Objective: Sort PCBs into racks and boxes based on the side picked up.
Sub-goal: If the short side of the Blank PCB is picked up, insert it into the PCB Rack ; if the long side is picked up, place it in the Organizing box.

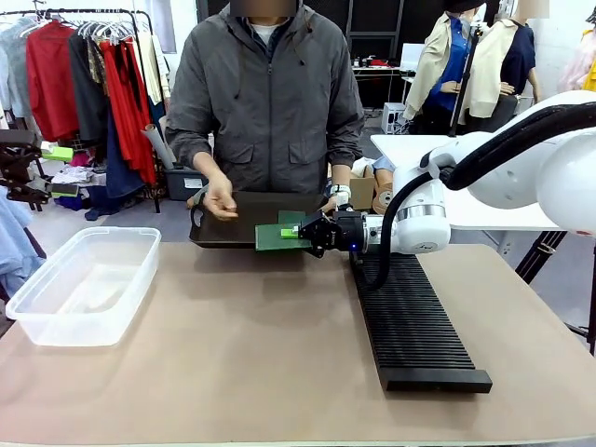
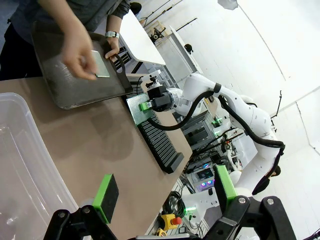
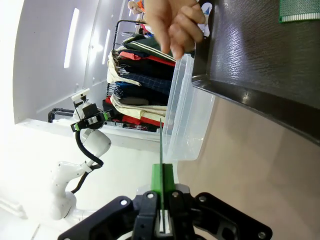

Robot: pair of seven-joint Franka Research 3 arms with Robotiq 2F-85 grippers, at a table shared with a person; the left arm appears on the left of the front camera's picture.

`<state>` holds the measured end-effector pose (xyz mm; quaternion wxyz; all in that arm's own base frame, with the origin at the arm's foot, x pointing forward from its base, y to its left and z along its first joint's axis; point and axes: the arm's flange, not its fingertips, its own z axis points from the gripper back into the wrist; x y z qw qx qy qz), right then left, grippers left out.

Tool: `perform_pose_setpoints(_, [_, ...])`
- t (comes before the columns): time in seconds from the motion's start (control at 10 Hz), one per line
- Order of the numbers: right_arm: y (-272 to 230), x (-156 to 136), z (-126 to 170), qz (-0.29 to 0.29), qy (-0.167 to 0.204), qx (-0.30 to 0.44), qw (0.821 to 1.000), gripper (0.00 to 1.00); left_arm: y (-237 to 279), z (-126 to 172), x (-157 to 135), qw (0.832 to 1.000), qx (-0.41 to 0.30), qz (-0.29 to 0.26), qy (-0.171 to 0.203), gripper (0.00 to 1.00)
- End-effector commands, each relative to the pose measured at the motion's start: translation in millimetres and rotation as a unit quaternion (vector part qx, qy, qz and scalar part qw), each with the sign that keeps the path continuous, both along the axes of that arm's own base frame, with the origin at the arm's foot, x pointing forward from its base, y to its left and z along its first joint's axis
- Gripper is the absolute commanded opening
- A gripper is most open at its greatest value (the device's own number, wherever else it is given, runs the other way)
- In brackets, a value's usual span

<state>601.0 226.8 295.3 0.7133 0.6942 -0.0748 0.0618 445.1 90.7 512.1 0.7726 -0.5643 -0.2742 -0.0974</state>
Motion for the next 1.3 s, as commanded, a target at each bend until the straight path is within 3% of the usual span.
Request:
perform_pose_setpoints(0.0, [-0.3, 0.1, 0.2, -0.001, -0.009, 0.001, 1.0, 0.0, -0.3, 3.4, -1.9, 1.0, 0.004, 0.001, 0.007, 1.0])
perform_pose_setpoints(1.2, [-0.3, 0.1, 0.2, -0.001, -0.009, 0.001, 1.0, 0.0, -0.3, 3.4, -1.9, 1.0, 0.004, 0.001, 0.007, 1.0])
